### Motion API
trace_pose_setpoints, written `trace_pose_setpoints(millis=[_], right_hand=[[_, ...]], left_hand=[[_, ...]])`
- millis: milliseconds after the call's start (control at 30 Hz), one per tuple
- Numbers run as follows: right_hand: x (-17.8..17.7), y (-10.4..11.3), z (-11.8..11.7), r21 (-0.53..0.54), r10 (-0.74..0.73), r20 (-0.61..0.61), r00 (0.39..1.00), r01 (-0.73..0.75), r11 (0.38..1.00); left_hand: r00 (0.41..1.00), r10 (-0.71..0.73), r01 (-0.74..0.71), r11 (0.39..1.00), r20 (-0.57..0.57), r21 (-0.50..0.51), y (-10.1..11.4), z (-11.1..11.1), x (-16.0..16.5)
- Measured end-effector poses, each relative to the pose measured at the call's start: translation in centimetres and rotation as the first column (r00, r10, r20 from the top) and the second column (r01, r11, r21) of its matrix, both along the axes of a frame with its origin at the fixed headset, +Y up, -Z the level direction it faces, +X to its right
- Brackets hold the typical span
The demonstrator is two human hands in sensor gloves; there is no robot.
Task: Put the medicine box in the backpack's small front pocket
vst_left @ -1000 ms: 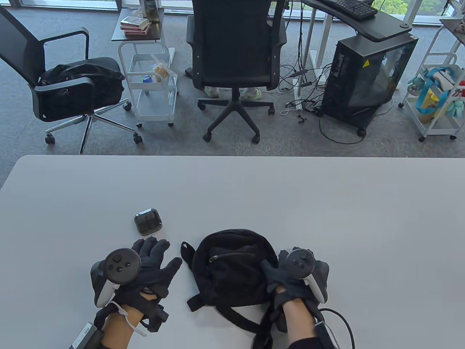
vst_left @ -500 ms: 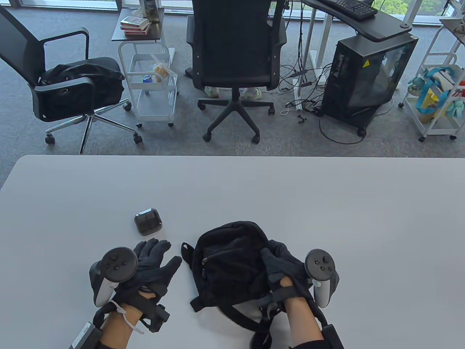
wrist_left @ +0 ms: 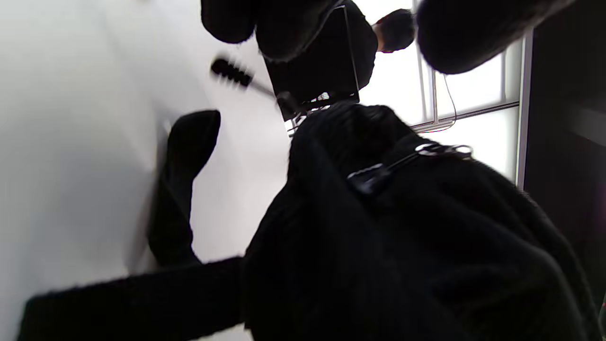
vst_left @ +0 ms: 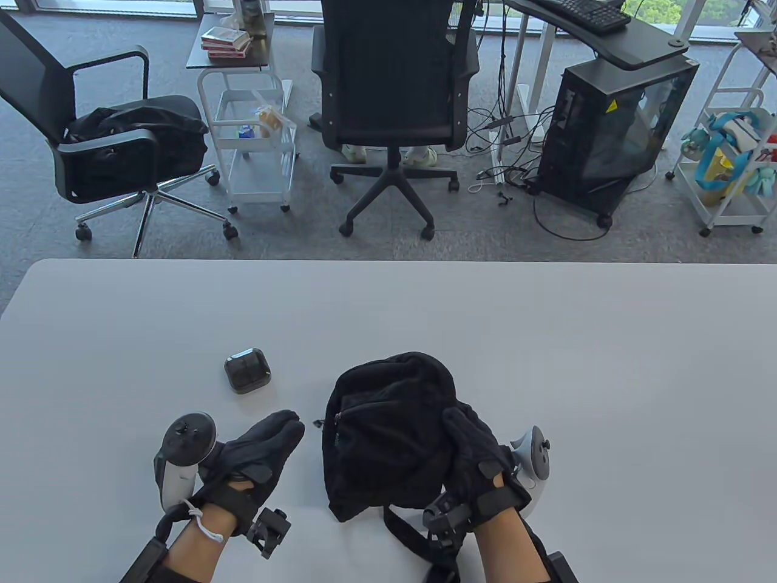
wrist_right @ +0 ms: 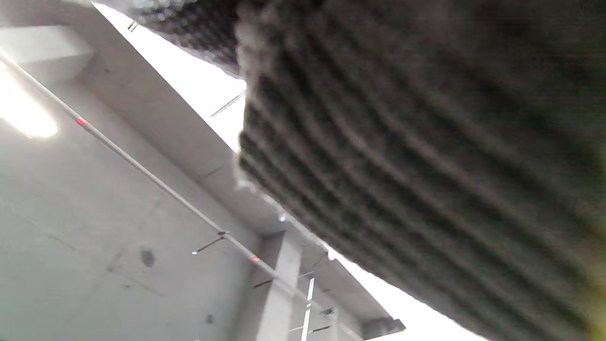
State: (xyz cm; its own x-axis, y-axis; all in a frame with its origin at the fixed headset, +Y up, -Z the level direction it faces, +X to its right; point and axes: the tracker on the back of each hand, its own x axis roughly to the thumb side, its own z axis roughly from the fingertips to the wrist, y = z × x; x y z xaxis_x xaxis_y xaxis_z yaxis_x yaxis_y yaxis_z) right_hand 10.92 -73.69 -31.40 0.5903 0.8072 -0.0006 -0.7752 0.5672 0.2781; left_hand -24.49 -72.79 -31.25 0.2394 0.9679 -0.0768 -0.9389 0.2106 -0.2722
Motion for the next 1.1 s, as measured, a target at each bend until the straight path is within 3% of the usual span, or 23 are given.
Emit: trace_pose_setpoints(millis=[167, 300, 367, 433, 533, 633, 700, 800, 867, 933, 1100], right_hand=[[-1.0, 0.6, 0.3, 0.05, -0.102, -0.08, 0.992, 0.106, 0.993], [-1.6, 0.9, 0.5, 0.059, -0.15, -0.123, 0.981, 0.158, 0.986], [-1.7, 0.7, 0.5, 0.06, -0.102, -0.113, 0.988, 0.11, 0.992], [-1.4, 0.5, 0.5, 0.04, -0.056, -0.069, 0.996, 0.059, 0.997], [-0.3, 0.6, 0.4, 0.01, 0.125, 0.069, 0.99, -0.126, 0.992], [0.7, 0.7, 0.6, -0.051, 0.404, 0.256, 0.878, -0.405, 0.913], [0.9, 1.3, 0.9, -0.073, 0.553, 0.357, 0.753, -0.567, 0.82], [0.7, 2.8, 1.4, -0.028, 0.627, 0.412, 0.661, -0.679, 0.734], [0.5, 4.3, 2.3, -0.015, 0.66, 0.514, 0.547, -0.764, 0.645], [-0.1, 5.2, 2.9, 0.041, 0.67, 0.546, 0.503, -0.815, 0.579], [-3.2, 5.8, 3.9, 0.137, 0.732, 0.444, 0.518, -0.846, 0.515]], left_hand=[[0.952, 0.293, -0.274, 0.942, 0.081, -0.192, -1.6, 0.2, 1.6], [0.872, 0.43, -0.366, 0.891, 0.236, -0.27, -2.0, 0.3, 3.2], [0.804, 0.531, -0.44, 0.834, 0.266, -0.334, -2.2, 0.5, 4.0], [0.774, 0.579, -0.478, 0.801, 0.259, -0.361, -2.3, 0.5, 4.2], [0.771, 0.584, -0.481, 0.795, 0.254, -0.37, -2.4, 0.2, 3.9], [0.774, 0.593, -0.519, 0.795, 0.221, -0.315, -2.0, -0.1, 3.5], [0.808, 0.559, -0.517, 0.824, 0.186, -0.23, -1.6, -0.1, 3.3], [0.861, 0.485, -0.468, 0.873, 0.151, -0.133, -1.0, -0.1, 3.0], [0.917, 0.382, -0.381, 0.924, 0.114, -0.031, -0.5, 0.0, 2.7], [0.942, 0.328, -0.331, 0.943, 0.071, 0.028, -0.1, 0.2, 2.5], [0.983, 0.18, -0.182, 0.97, 0.03, 0.164, 0.7, 0.5, 2.7]])
